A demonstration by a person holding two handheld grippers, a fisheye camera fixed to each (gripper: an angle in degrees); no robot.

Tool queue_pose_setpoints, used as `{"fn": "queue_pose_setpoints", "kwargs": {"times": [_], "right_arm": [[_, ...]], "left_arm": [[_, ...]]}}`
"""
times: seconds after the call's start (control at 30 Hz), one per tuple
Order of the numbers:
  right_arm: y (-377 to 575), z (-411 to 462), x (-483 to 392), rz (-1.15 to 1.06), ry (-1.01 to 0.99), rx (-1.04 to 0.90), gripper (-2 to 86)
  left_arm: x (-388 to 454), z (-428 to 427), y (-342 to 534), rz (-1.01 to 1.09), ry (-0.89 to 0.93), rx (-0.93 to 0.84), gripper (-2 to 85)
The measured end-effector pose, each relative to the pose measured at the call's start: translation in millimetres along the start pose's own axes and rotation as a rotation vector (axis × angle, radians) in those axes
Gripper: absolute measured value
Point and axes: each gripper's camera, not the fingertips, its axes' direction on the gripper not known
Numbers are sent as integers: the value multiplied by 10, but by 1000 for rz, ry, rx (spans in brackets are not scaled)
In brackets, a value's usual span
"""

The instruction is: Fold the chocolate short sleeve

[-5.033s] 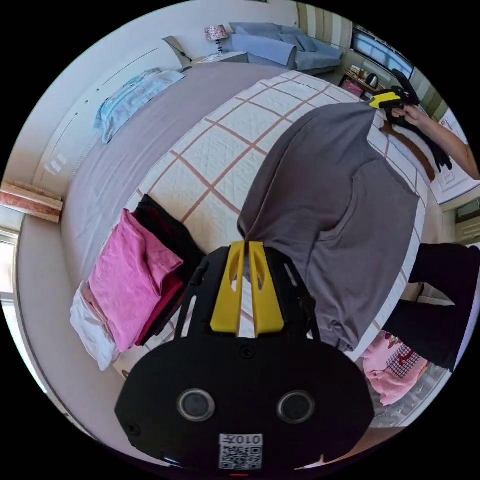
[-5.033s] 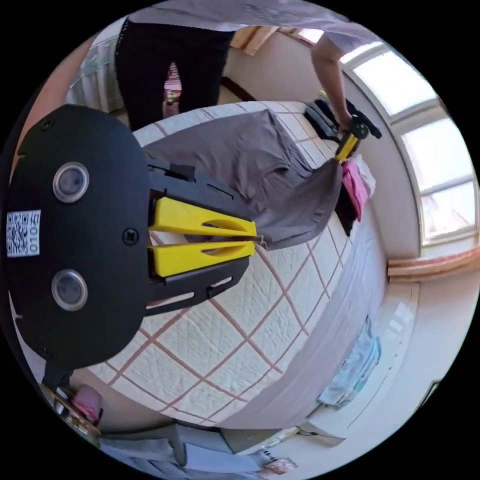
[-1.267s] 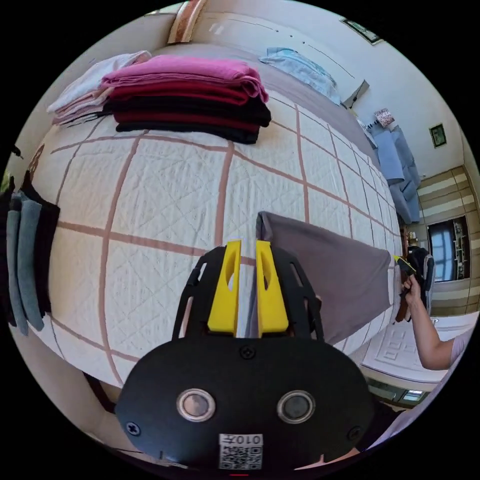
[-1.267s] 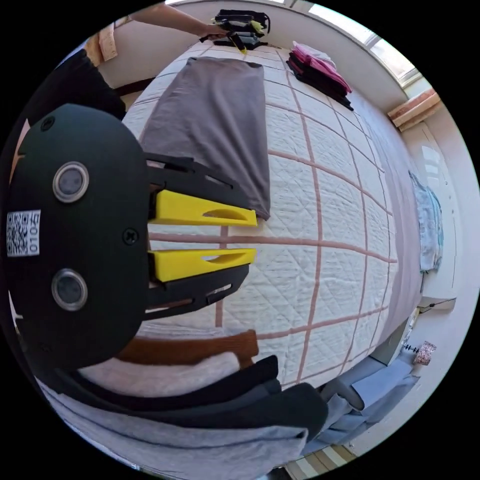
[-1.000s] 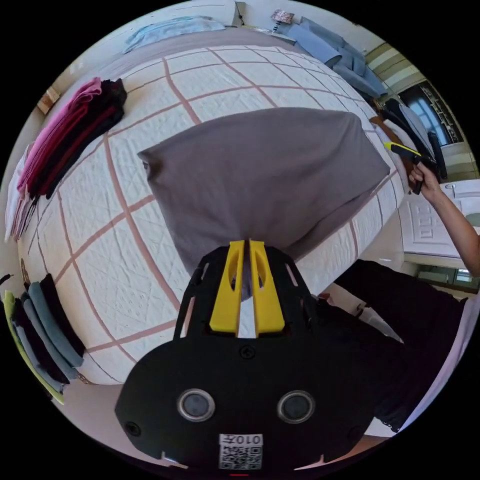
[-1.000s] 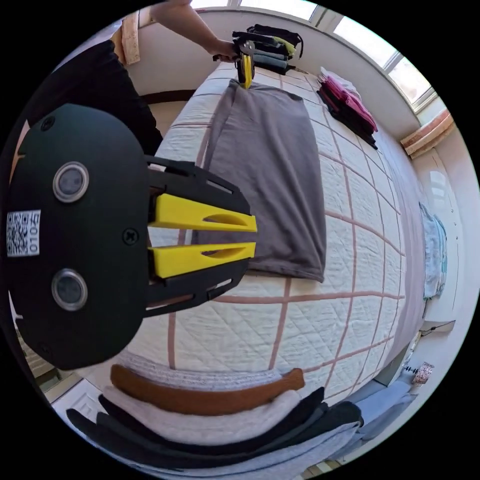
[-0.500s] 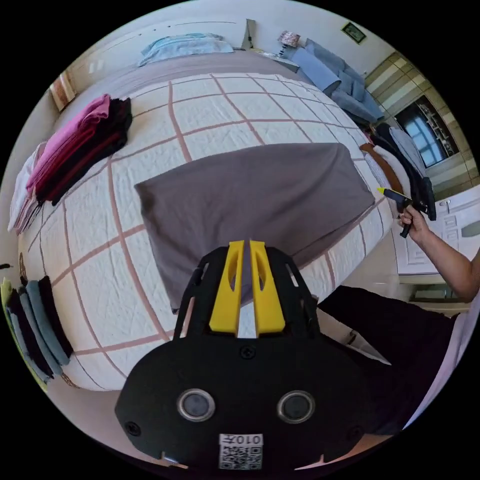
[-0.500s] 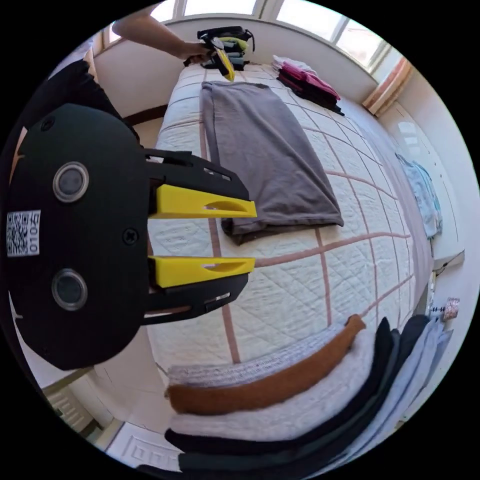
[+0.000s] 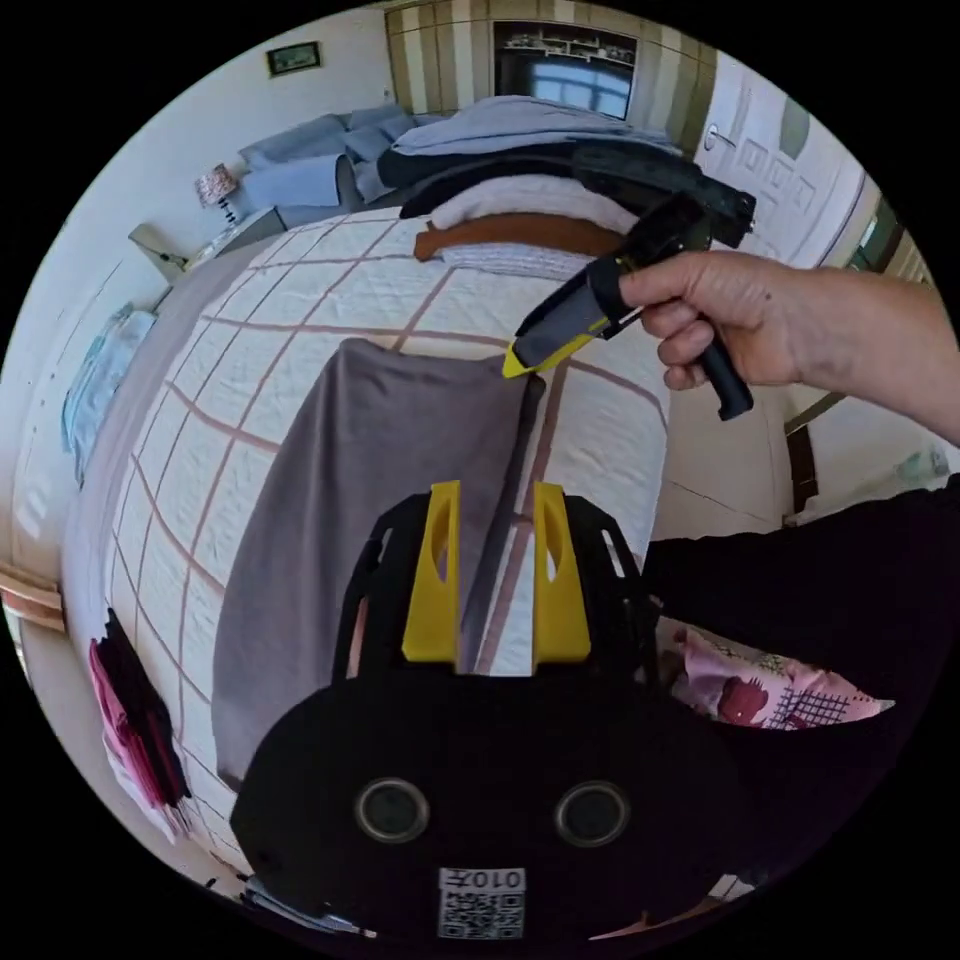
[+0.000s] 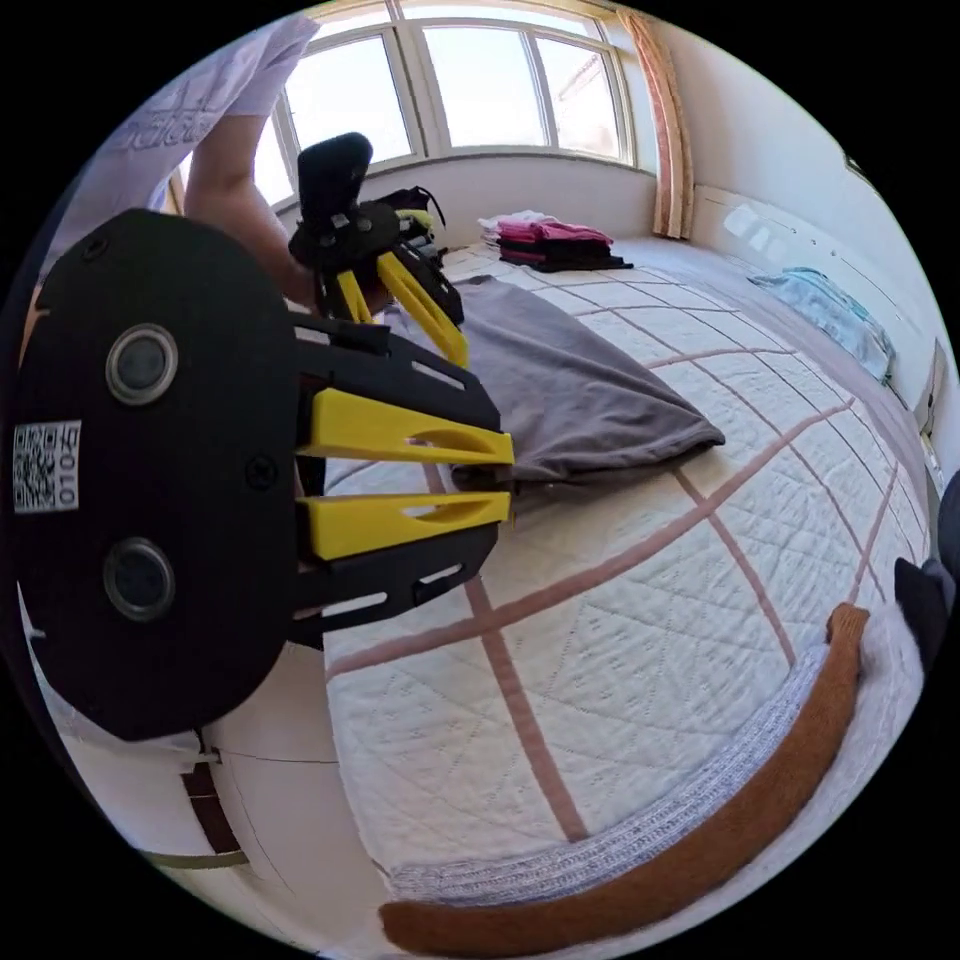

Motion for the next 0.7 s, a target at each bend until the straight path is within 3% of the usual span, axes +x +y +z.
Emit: {"fn": "queue_pose_setpoints", "kwargs": {"times": [0.1, 0.23, 0.43, 0.7], "right_arm": [[-201, -231, -42, -48, -45, -83, 60], [-419, -311, -214, -157, -11, -217, 62], [-957, -662, -462, -345, 124, -170, 136], [-1706, -491, -82, -199, -229, -265, 146]], "left_arm": [[345, 121, -384, 69, -89, -23, 96], [563, 226, -641, -49, -208, -70, 80], [333, 7, -416, -361, -61, 5, 43], [530, -332, 6, -507, -88, 113, 27]]}}
